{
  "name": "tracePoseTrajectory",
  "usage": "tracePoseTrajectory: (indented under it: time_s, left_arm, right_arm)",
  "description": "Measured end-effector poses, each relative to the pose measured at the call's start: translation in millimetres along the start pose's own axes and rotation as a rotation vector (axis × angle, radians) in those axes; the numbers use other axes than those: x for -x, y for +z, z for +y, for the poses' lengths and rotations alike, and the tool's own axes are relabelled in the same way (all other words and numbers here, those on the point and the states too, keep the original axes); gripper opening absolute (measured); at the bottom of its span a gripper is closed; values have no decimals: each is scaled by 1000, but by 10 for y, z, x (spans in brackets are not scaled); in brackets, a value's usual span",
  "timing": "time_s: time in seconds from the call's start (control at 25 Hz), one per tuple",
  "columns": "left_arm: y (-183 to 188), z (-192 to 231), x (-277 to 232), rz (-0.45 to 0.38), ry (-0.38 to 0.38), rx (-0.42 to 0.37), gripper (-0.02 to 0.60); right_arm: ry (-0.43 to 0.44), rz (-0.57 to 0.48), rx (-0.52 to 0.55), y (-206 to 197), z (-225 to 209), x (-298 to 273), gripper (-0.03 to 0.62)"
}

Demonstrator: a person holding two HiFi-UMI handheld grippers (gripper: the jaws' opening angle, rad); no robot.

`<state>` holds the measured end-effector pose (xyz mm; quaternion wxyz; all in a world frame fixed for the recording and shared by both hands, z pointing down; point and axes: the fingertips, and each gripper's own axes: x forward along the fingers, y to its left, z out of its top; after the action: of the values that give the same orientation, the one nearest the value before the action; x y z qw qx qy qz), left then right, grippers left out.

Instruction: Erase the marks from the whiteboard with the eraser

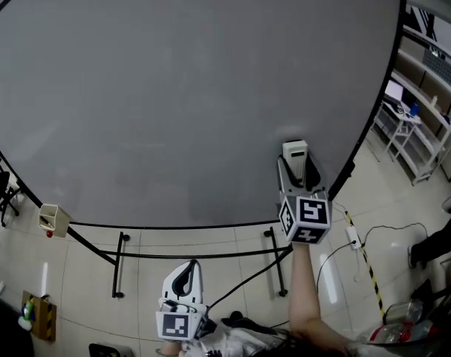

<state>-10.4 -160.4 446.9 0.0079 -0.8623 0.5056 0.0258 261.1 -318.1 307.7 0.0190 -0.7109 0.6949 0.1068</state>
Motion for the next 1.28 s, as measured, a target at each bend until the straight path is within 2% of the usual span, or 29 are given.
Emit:
tracePoseTrajectory:
  time_s: [0.12,0.24,0.36,0.52,0.64,0.76,1.0,1.08,1.16,1.28]
  left_arm:
    - [-52,141,-116,6,17,29,2]
    - [-119,225,-191,7,28,18,2]
    - [-122,235,-239,14,15,34,2]
    - [-190,321,-235,22,14,10,2]
    - [-114,327,-240,36,22,41,2]
    - [-100,352,-238,29,24,38,2]
    - [-206,397,-217,37,14,14,2]
    - [-226,378,-205,43,7,12,2]
    - [-263,392,-199,54,8,12,2]
    - [-317,428,-191,66,22,27,2]
  right_arm:
    - [-21,-20,1,14,113,-174,273]
    - [-20,-21,13,-59,307,-190,272]
    - [51,8,60,-161,714,-208,272]
    - [173,50,211,-409,1372,-213,272]
    - [205,25,294,-507,1517,-231,272]
    - [148,45,280,-443,1074,-202,272]
    - [-95,53,22,-455,-782,-77,273]
    - [-144,53,-60,-499,-1171,-7,273]
    - [-152,36,-111,-516,-1215,5,273]
    - [-125,24,-114,-552,-839,-35,272]
